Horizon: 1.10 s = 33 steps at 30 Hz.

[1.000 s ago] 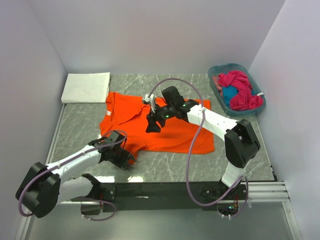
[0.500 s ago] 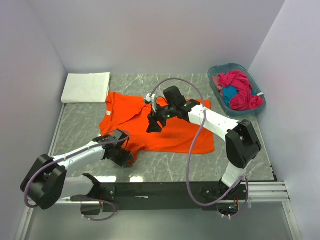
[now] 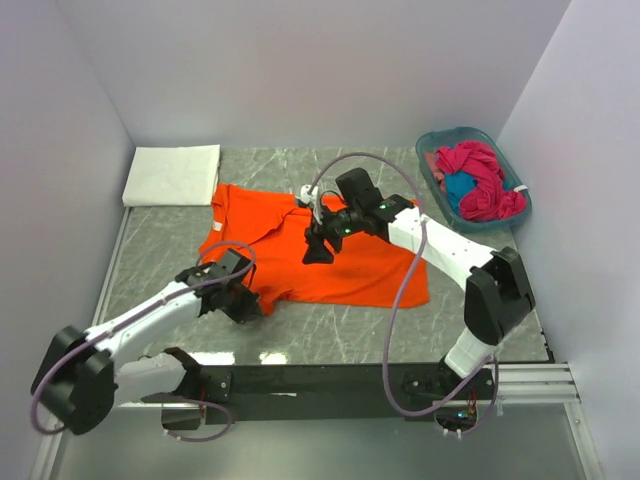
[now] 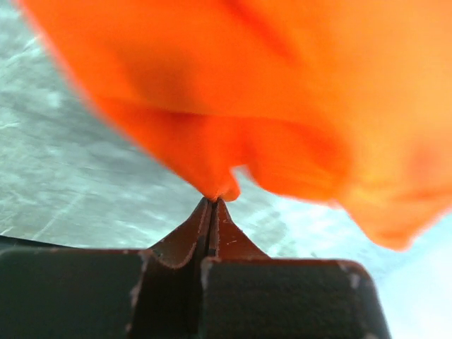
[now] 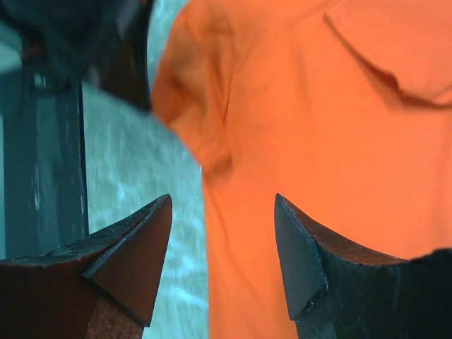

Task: Fold and stack the t-shirts
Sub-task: Fold the tshirt

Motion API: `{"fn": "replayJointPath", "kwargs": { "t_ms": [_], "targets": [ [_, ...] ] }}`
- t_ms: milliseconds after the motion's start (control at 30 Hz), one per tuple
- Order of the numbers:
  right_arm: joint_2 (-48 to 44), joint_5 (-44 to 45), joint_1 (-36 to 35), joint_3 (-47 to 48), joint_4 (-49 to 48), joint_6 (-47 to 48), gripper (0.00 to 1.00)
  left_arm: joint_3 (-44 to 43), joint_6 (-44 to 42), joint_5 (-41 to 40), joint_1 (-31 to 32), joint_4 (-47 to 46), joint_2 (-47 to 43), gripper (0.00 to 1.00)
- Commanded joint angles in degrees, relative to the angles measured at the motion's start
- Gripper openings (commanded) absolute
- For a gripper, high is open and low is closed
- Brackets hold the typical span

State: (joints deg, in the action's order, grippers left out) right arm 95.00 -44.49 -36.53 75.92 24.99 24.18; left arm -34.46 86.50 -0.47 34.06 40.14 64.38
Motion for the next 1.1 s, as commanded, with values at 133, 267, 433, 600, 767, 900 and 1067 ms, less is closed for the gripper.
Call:
{"fn": "replayJointPath", "kwargs": {
  "t_ms": [133,267,433,600,767,900,1067],
  "targets": [
    [-15.5,5.7,3.7,-7.6,15.3,18.8,0.67,-4.7,-7.9,-5.8,-2.9,5.2,-9.4,0.00],
    [-26.0,9.4,8.8,-18.0,16.3,19.8,0.67,-6.8,-12.3,-4.7,-5.6,3.4,-9.9,0.00],
    [-32.8,17.0,18.2,-26.9,16.1,23.9,0.67,-11.2,-18.1,-7.4,-6.0,2.5,-12.2,0.00],
    [-33.0,18.6,28.4,-35.4,22.2,44.8,0.67,-12.4,-20.2,-6.7,-6.2,1.3,-13.7,0.00],
    [-33.6,20.6,32.2,-41.2,19.8,55.7,0.67,-11.3,-20.6,-5.2,-6.3,-0.5,-14.4,0.00],
    [-30.2,22.1,33.3,-41.6,18.1,58.7,0.64,-11.3,-21.2,-5.4,-6.4,-0.9,-15.5,0.00],
    [-26.2,20.6,33.9,-39.5,18.1,59.2,0.59,-11.8,-21.7,-5.7,-6.4,-1.3,-16.2,0.00]
  ]
}}
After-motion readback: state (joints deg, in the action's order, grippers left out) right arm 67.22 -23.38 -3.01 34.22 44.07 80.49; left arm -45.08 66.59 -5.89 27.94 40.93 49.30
